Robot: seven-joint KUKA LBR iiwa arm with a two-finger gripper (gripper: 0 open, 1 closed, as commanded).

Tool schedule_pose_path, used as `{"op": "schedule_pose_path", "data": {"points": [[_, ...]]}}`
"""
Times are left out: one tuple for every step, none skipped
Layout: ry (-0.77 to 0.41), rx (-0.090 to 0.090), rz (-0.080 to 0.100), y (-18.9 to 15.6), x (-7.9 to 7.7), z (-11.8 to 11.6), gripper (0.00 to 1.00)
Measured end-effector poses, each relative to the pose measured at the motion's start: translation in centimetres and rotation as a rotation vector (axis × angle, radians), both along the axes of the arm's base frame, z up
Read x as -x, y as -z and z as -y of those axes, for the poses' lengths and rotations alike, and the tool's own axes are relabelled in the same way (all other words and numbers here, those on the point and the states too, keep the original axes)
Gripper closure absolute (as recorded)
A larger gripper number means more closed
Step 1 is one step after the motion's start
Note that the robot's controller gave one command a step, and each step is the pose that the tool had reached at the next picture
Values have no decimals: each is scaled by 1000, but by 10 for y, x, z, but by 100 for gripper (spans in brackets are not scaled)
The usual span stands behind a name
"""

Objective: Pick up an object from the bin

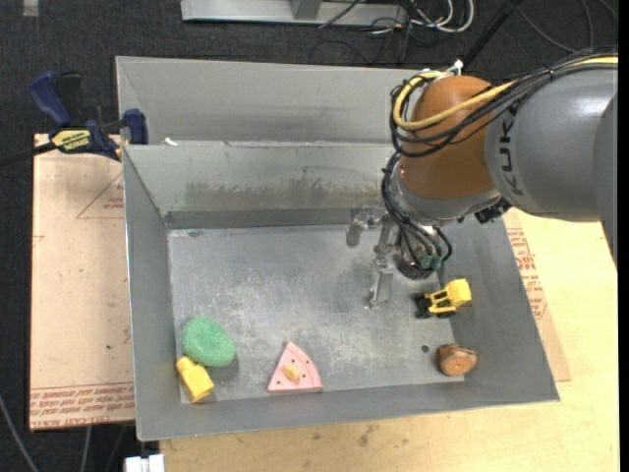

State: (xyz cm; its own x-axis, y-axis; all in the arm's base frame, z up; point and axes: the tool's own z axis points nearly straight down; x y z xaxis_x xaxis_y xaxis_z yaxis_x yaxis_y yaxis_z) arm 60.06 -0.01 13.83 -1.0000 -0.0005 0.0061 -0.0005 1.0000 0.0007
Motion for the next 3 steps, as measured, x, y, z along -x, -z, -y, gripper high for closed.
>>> {"op": "schedule_pose_path", "data": {"points": [[0, 0, 8, -5, -2, 0, 0], [-65, 0, 2, -38, 34, 7, 0], [-73, 0, 7, -71, 18, 17, 0]]}}
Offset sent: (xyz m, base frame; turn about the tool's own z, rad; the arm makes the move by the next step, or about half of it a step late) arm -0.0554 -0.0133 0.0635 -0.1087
